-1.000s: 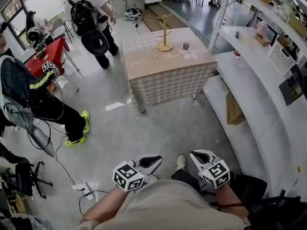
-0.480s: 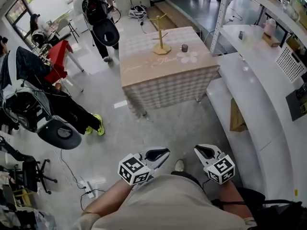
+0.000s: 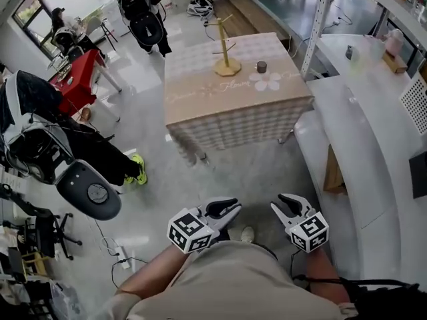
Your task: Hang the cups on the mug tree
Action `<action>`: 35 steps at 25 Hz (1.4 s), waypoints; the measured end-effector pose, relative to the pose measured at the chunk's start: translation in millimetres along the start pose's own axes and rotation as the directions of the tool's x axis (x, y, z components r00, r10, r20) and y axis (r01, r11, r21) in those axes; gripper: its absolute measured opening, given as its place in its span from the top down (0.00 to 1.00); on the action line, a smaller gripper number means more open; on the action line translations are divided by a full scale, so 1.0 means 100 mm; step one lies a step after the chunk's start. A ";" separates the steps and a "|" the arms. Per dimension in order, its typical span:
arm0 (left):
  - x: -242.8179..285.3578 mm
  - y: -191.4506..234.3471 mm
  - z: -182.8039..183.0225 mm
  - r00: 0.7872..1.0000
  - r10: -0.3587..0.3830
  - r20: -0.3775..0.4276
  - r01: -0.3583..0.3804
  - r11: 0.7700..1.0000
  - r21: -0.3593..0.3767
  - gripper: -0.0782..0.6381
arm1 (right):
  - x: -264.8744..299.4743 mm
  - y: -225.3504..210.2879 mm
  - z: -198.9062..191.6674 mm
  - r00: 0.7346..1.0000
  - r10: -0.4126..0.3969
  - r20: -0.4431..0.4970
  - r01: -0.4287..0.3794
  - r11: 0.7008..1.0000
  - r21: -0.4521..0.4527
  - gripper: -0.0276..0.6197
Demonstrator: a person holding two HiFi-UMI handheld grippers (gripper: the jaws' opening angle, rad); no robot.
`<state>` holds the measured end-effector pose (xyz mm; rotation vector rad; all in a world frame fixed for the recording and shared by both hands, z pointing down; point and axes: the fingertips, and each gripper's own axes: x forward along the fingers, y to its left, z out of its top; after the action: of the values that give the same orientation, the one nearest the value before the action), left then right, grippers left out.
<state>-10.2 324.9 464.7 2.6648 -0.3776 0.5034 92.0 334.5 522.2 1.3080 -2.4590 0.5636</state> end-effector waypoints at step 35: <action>1.19 3.75 2.14 0.965 0.233 0.117 -0.220 0.968 -0.121 0.82 | 3.39 -4.08 1.96 0.987 -0.038 -0.156 0.008 0.983 -0.185 0.69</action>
<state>35.2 -120.4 453.7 2.5708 -0.7343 0.3648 235.0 -209.9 579.3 1.1705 -2.3020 0.4066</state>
